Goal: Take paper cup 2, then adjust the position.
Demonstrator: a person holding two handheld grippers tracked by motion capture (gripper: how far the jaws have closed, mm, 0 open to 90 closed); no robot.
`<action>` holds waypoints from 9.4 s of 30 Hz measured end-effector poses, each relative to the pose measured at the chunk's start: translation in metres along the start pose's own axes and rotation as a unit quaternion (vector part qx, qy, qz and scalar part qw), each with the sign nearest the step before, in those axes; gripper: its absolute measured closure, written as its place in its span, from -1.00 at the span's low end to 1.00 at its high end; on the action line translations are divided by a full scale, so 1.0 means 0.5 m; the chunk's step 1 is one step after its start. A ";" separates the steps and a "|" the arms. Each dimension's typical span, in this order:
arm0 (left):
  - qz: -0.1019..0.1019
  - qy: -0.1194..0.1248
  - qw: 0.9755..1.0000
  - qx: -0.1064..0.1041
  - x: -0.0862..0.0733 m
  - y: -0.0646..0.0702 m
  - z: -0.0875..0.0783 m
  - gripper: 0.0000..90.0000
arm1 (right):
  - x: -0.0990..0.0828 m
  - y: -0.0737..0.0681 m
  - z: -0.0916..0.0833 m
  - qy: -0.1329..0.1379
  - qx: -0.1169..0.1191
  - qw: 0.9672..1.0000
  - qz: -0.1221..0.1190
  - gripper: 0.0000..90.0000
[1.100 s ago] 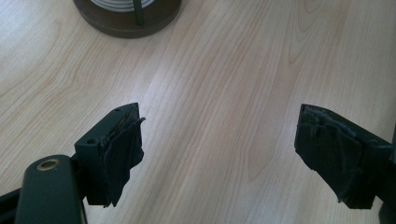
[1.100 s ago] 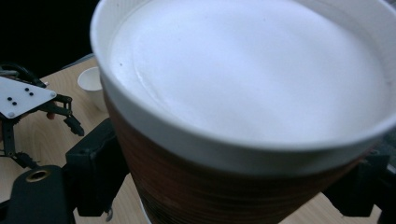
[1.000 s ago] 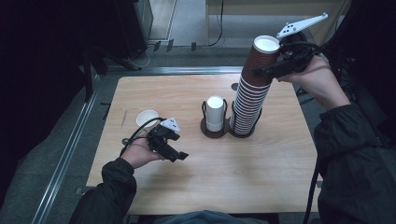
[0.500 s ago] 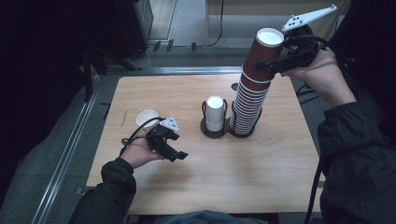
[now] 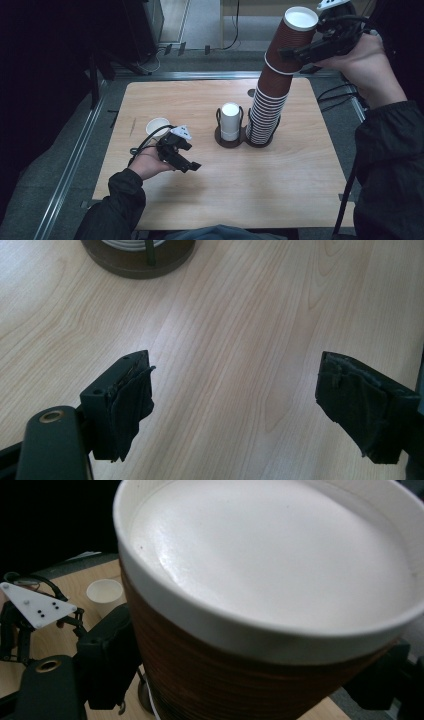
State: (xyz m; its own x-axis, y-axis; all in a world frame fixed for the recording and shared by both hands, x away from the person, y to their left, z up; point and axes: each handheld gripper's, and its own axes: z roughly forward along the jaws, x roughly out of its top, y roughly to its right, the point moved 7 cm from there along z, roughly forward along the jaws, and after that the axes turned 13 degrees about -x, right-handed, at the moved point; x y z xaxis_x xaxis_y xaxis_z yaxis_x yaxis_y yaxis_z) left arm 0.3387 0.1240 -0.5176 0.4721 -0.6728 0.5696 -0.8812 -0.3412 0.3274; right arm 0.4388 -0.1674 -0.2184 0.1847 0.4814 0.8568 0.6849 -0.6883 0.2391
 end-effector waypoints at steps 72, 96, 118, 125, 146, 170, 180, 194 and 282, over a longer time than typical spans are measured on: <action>0.034 0.055 0.996 -0.053 0.031 0.033 0.003 -1.00 | -0.368 -0.405 0.191 0.024 0.215 0.976 0.011 -0.65; 0.050 0.060 0.993 -0.090 0.040 0.050 0.041 -1.00 | -0.382 -0.452 0.238 0.080 0.263 0.958 0.076 -0.64; 0.055 0.065 0.990 -0.116 0.047 0.057 0.053 -0.88 | -0.374 -0.463 0.246 0.100 0.283 0.947 0.118 -0.64; 0.051 0.069 0.989 -0.119 0.048 0.056 0.050 -0.84 | -0.374 -0.461 0.247 0.100 0.281 0.947 0.121 -0.63; 0.052 0.063 0.989 -0.123 0.045 0.053 0.048 -0.81 | -0.374 -0.459 0.245 0.075 0.275 0.951 0.120 -0.65; 0.048 0.086 0.990 -0.106 0.038 0.041 0.005 -0.80 | -0.386 -0.427 0.232 0.057 0.249 0.961 0.106 -0.65; 0.056 0.047 0.996 -0.060 0.022 0.026 -0.013 -0.80 | -0.416 -0.427 0.221 0.004 0.230 0.971 0.060 -0.65; 0.071 -0.031 0.997 0.001 0.003 0.001 0.003 -0.80 | -0.455 -0.433 0.213 -0.047 0.207 0.977 0.009 -0.64; 0.091 0.074 0.990 -0.078 0.043 0.041 0.017 -1.00 | -0.387 -0.404 0.188 0.060 0.249 0.964 0.073 -0.49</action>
State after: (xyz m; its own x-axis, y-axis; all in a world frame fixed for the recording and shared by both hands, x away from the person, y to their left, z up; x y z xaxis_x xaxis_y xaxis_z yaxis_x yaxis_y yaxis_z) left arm 0.3307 0.0970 -0.5049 0.3153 -0.6068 0.7297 -0.9426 -0.1107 0.3152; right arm 0.3310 -0.0702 -0.4754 0.2424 0.3133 0.9182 0.9169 -0.3834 -0.1113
